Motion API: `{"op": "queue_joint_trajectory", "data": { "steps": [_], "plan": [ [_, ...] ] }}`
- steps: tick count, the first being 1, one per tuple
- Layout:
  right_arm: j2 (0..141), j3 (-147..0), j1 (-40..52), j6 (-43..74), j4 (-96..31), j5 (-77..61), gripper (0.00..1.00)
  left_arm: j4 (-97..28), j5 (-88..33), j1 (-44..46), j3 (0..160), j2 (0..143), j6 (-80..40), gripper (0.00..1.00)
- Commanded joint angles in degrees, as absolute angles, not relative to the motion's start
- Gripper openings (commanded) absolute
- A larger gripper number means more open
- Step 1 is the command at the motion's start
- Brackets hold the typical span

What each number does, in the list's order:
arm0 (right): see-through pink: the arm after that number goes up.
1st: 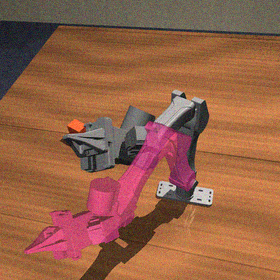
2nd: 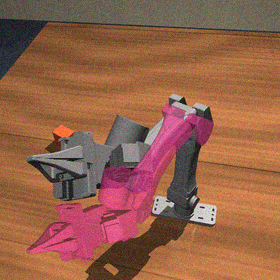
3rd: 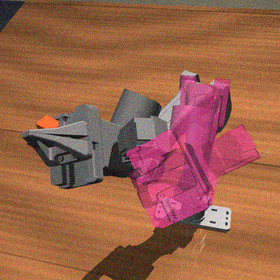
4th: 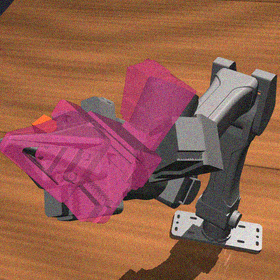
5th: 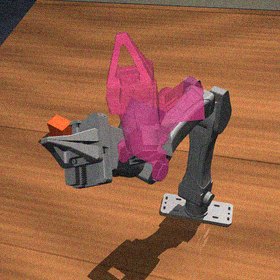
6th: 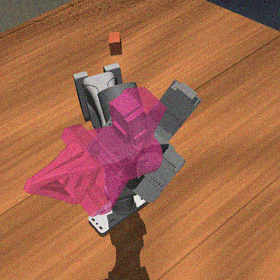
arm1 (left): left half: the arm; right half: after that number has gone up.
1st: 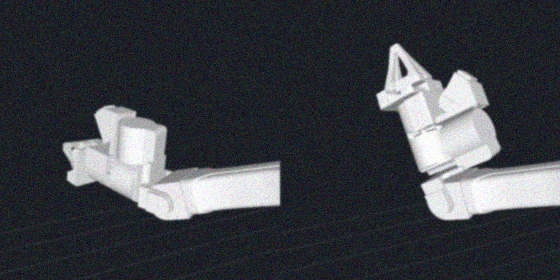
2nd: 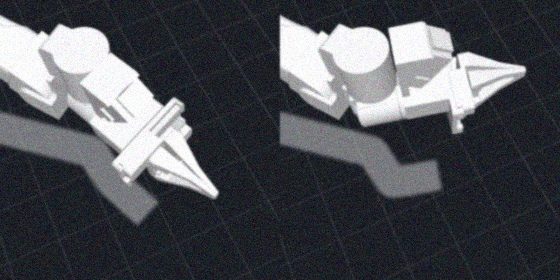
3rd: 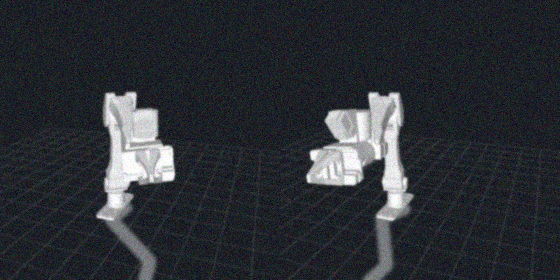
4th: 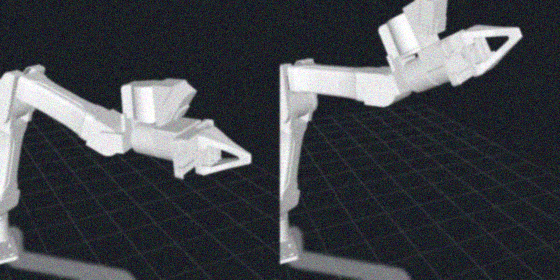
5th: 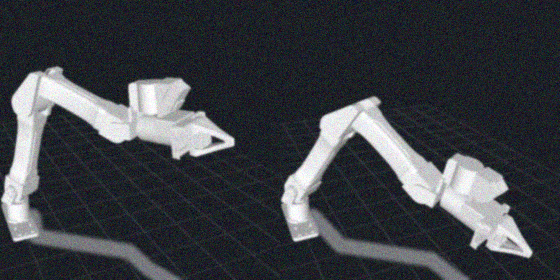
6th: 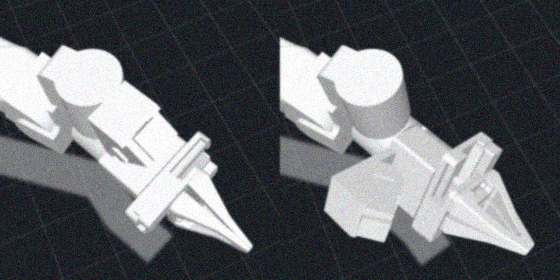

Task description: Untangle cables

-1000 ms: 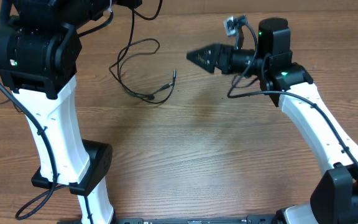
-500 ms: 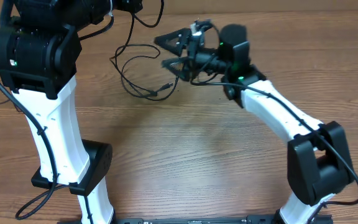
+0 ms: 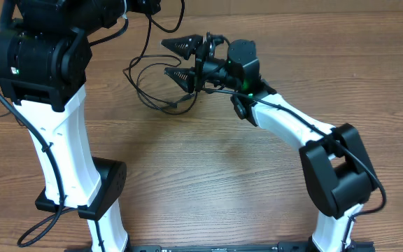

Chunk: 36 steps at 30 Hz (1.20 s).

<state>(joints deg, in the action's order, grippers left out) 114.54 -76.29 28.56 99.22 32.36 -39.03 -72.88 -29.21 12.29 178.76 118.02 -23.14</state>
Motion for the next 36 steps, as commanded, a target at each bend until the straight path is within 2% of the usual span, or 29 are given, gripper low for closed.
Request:
{"op": "queue_joint_trajectory", "data": {
  "steps": [1, 3, 4, 7, 13, 20, 25, 29, 36],
  "plan": [
    [116.51, -76.6, 28.56, 94.94, 32.56, -36.73, 0.53, -72.75, -30.09, 12.45, 178.89, 116.77, -24.05, 0.04],
    [116.53, -76.6, 28.47, 80.38, 29.74, -38.02, 0.13, -72.47, -30.04, 12.43, 178.95, 116.75, -24.03, 0.04],
    [116.42, -76.6, 28.18, 74.96, 26.33, -38.5, 0.04, -72.4, -29.78, 12.21, 179.04, 116.71, -24.01, 0.04],
    [116.25, -76.6, 26.09, 65.47, 11.53, -38.76, 0.04, -72.27, -27.86, 10.35, 179.04, 116.31, -24.03, 0.04],
    [113.69, -76.6, 19.55, 49.1, -9.76, -36.8, 0.04, -67.29, -26.79, 3.99, 179.04, 115.52, -24.88, 0.04],
    [105.82, -76.6, 9.43, 37.12, -33.28, -17.91, 0.04, -56.14, -27.64, -6.46, 179.04, 114.83, -35.86, 0.04],
    [105.56, -76.51, 4.36, 34.83, -42.57, -9.72, 0.04, -48.25, -29.89, -12.56, 179.04, 114.19, -42.52, 0.04],
    [105.56, -76.51, 2.85, 32.49, -44.27, -8.14, 0.04, -45.89, -29.36, -15.79, 179.04, 112.95, -43.77, 0.04],
    [105.56, -76.51, 2.35, 32.49, -44.73, -6.04, 0.04, -49.32, -25.28, -20.6, 179.04, 109.67, -42.85, 0.04]
  ]
}}
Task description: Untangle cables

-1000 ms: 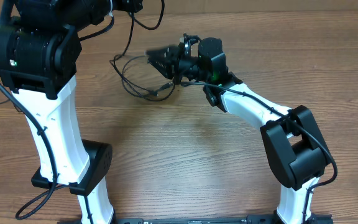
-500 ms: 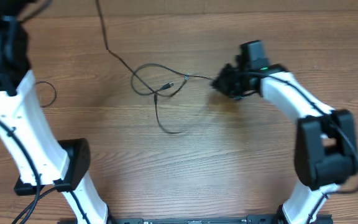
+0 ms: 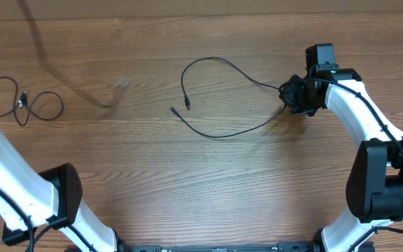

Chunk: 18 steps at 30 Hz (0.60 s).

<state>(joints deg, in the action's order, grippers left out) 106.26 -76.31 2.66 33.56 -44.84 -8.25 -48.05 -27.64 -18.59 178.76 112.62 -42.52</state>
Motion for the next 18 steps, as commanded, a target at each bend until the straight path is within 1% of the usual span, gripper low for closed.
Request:
{"op": "queue_joint_trajectory", "data": {
  "steps": [1, 4, 5, 12, 18],
  "plan": [
    [105.56, -76.51, 2.57, 32.49, -44.75, -6.07, 0.04, -50.74, -23.97, -21.04, 179.04, 109.38, -41.63, 0.04],
    [105.56, -76.51, 3.11, 32.49, -44.97, -6.07, 0.04, -56.21, -17.63, -21.08, 179.02, 109.27, -37.34, 0.04],
    [105.56, -76.51, 3.27, 32.49, -45.21, -6.04, 0.04, -58.87, -14.72, -20.95, 179.02, 109.43, -37.28, 0.04],
    [105.56, -76.51, 3.53, 32.49, -45.8, -6.07, 0.04, -71.24, -4.43, -20.99, 178.87, 113.36, -37.43, 0.04],
    [105.56, -76.51, 3.6, 32.47, -44.56, -7.77, 0.04, -77.03, -1.06, -20.93, 178.87, 121.67, -37.23, 0.04]
  ]
}}
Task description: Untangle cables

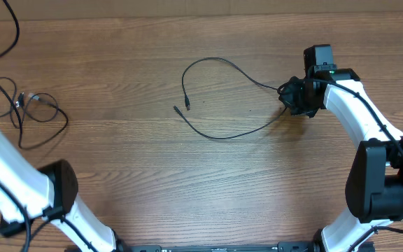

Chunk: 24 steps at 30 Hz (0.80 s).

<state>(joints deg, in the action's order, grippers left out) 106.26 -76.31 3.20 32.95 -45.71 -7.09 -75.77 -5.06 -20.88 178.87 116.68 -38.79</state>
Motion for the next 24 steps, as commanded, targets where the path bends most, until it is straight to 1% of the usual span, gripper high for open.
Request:
{"op": "queue_joint_trajectory", "data": {
  "steps": [1, 8, 12, 16, 17, 18, 19, 20, 23, 24],
  "plan": [
    [105.56, -76.51, 3.6, 32.47, -44.29, -7.81, 0.04, -77.69, -1.06, -20.86, 178.87, 122.87, -37.23, 0.04],
    [105.56, -76.51, 3.64, 32.47, -44.03, -7.77, 0.04, -83.15, -0.75, -20.21, 178.87, 132.4, -37.12, 0.04],
    [105.56, -76.51, 3.64, 32.47, -44.01, -7.77, 0.04, -85.91, 2.66, -20.21, 178.87, 137.91, -37.01, 0.04],
    [105.56, -76.51, 3.7, 32.49, -43.62, -7.79, 0.04, -88.53, 3.62, -20.23, 178.87, 143.26, -37.01, 0.04],
    [105.56, -76.51, 3.81, 32.49, -43.53, -7.81, 0.04, -89.12, 3.57, -20.23, 178.87, 144.59, -37.01, 0.14],
    [105.56, -76.51, 4.05, 32.47, -43.38, -7.9, 0.04, -89.67, 3.55, -20.23, 178.87, 145.88, -37.06, 0.33],
    [105.56, -76.51, 4.21, 32.42, -43.22, -8.01, 0.04, -89.86, 3.55, -20.23, 178.87, 146.63, -37.08, 0.59],
    [105.56, -76.51, 4.51, 32.45, -43.07, -8.03, 0.04, -90.13, 3.31, -20.23, 178.87, 147.57, -37.1, 0.74],
    [105.56, -76.51, 5.52, 31.14, -41.41, -9.65, 0.04, -90.15, 2.44, -20.29, 178.87, 148.64, -37.26, 0.86],
    [105.56, -76.51, 5.8, 30.59, -40.71, -10.66, 0.04, -89.82, 2.28, -20.32, 178.89, 148.57, -37.26, 0.87]
  ]
}}
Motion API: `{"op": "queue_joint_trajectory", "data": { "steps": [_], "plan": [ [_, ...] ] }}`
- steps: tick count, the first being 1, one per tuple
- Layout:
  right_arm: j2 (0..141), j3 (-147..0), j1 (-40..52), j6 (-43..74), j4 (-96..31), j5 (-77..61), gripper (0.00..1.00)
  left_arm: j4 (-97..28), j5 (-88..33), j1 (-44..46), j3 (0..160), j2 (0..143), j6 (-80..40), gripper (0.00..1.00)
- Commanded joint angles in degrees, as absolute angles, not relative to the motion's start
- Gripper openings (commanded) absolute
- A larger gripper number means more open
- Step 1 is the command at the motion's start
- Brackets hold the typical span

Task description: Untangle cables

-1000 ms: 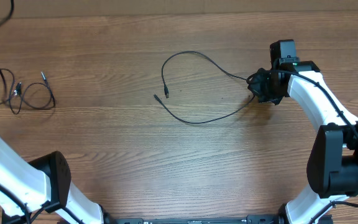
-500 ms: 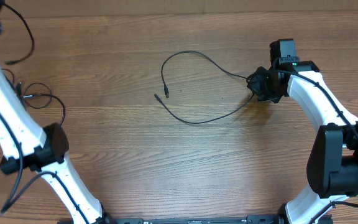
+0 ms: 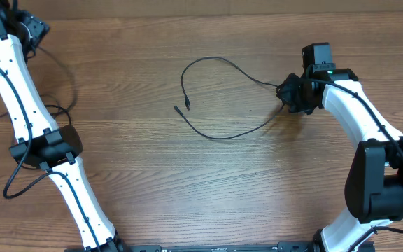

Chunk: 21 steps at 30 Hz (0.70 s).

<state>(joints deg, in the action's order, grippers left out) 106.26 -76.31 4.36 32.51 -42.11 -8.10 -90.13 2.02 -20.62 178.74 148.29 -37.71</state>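
A thin black cable (image 3: pixel 215 135) lies in an open loop at the table's middle, with its two plug ends (image 3: pixel 180 108) on the left. Its bend runs into my right gripper (image 3: pixel 285 95) at the right, which looks shut on it. A second black cable (image 3: pixel 67 78) trails at the far left, mostly hidden behind my left arm. My left gripper (image 3: pixel 35 29) is up in the back left corner. Its fingers are too dark and too cropped to read.
The left arm's white links (image 3: pixel 19 91) stretch along the left side of the wooden table (image 3: pixel 208 189). Its own black supply lead (image 3: pixel 21 180) hangs beside them. The right arm (image 3: pixel 369 119) bends along the right edge.
My left arm has swung into view and now reaches up the left side to the back corner, covering most of the left cable. The right gripper and the middle cable have not moved.
At first both cables lay tangled at the back, with my open right gripper at the tangle and the left arm over it. Then they were apart, one in the middle held by my right gripper, the other at far left. The left arm has since shifted.
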Motion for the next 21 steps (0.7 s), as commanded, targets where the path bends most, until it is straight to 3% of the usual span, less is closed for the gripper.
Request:
{"op": "queue_joint_trajectory", "data": {
  "steps": [1, 7, 13, 21],
  "plan": [
    [105.56, -76.51, 6.02, 30.15, -40.25, -11.22, 0.04, -89.52, 2.24, -20.32, 178.93, 148.29, -37.26, 0.88],
    [105.54, -76.53, 7.29, 29.54, -38.41, -15.59, 0.04, -86.39, -4.6, -20.01, 180.07, 143.04, -34.96, 0.86],
    [104.9, -76.6, 7.29, 26.46, -34.52, -33.61, 0.04, -85.58, -16.53, -16.38, 180.07, 135.41, -25.34, 0.8],
    [100.03, -80.34, 7.29, 26.52, -32.8, -47.66, 0.04, -86.15, -31.44, -6.26, 180.05, 132.07, -14.79, 0.86]
  ]
}}
